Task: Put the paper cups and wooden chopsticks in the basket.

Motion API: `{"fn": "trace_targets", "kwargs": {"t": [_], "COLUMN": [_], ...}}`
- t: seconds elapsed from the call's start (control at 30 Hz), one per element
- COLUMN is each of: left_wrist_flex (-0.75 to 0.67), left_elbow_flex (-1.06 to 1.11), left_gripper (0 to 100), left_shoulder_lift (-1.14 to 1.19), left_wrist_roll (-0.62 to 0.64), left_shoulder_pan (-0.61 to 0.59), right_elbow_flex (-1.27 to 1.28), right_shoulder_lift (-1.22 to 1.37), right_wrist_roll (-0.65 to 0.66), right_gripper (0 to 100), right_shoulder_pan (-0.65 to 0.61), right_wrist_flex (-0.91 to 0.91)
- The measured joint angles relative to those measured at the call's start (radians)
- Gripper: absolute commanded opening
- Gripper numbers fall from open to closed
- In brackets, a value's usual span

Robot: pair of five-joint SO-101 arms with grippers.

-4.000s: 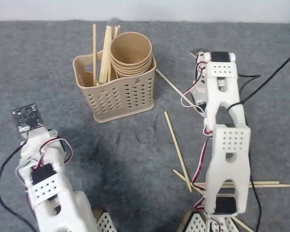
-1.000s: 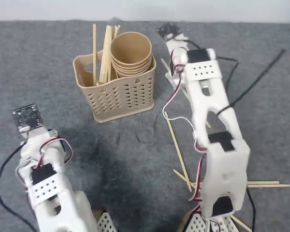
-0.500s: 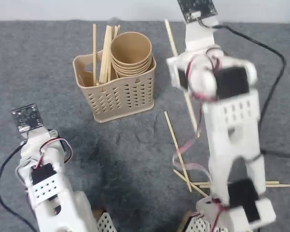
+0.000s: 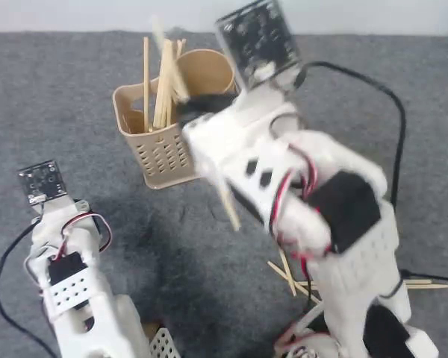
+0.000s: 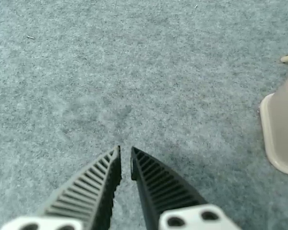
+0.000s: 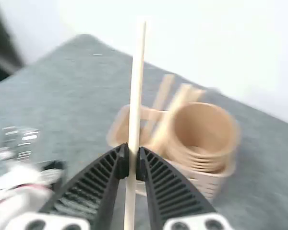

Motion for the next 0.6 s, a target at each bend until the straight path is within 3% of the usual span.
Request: {"fn": "trace_targets", "kwargs": {"t": [0.13,0.33,0.43,0.6], "left_wrist_flex": [0.000,0.000,0.000,0.000], "left_elbow_flex": [0.000,0.000,0.000,0.000], "left_gripper": [3,3,3,3], "left_shoulder_lift": [0.000,0.000,0.000,0.000], "left_wrist_roll": [0.000,0.000,0.000,0.000], "left_shoulder_pan": [0.000,0.002,0.000,0.003], "right_elbow_flex": [0.040,0.298,0.473,0.789], "right_shoulder_lift": [-0.066,-0.175,-0.275,-0.377], "right_wrist_roll": [-0.048,-0.054,-0.054,-0.020], "right_gripper": [0.6,0.6,0.6,0.6], "right_shoulder_pan": [-0.057,-0.061,-0.063,-0.058], "right_wrist_flex": [0.017,-0.120,-0.273,-0.689]}}
